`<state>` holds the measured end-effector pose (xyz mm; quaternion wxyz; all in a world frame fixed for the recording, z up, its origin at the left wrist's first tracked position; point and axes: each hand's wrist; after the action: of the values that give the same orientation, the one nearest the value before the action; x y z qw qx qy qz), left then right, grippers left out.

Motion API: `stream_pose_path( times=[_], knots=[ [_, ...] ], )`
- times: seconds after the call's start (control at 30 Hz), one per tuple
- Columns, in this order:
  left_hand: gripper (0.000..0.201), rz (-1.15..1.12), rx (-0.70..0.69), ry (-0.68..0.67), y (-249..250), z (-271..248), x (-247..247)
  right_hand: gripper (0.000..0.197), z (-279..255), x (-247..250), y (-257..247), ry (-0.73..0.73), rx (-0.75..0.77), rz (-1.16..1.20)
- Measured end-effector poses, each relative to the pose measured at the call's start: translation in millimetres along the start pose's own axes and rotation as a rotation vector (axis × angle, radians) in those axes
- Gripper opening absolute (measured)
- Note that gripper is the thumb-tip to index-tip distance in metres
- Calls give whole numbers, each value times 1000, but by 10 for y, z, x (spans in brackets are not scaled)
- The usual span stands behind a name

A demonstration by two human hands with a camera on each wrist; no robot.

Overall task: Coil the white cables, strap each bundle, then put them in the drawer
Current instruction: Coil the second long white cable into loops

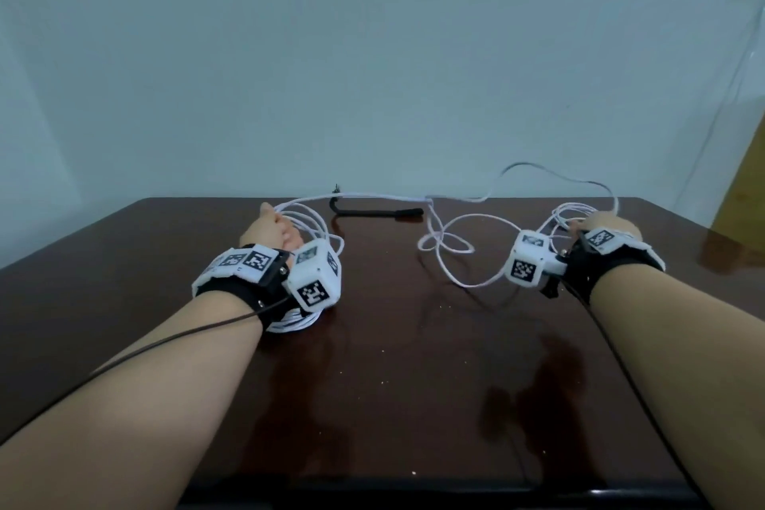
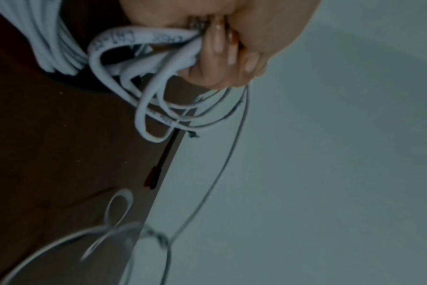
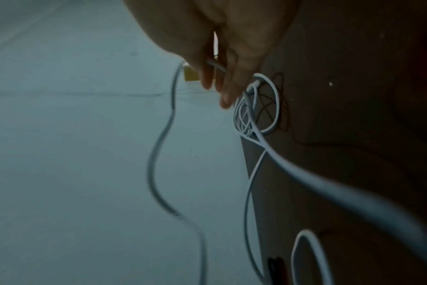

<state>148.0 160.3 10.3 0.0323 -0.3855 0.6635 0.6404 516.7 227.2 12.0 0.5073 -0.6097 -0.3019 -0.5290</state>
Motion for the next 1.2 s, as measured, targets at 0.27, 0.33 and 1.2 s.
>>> stream_pose_path(
  times=[0.27, 0.33, 1.2],
  knots=[
    [39, 14, 7, -217, -260, -349, -460, 53, -294, 172, -727, 89, 77, 232],
    [38, 64, -19, -263, -272, -440, -532, 59, -369, 201, -868, 20, 141, 308],
    [38, 154, -69, -515, -257, -619, -583, 73, -770, 223, -922, -1017, 682, 1136]
  ],
)
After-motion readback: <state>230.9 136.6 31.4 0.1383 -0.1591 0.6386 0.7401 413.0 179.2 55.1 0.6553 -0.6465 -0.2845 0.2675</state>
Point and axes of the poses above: each hand's wrist, its own z-axis towards the middle knuckle, its own x-axis out of the back of the hand, y = z × x, and after that the axes turned 1 degree about y, right-handed
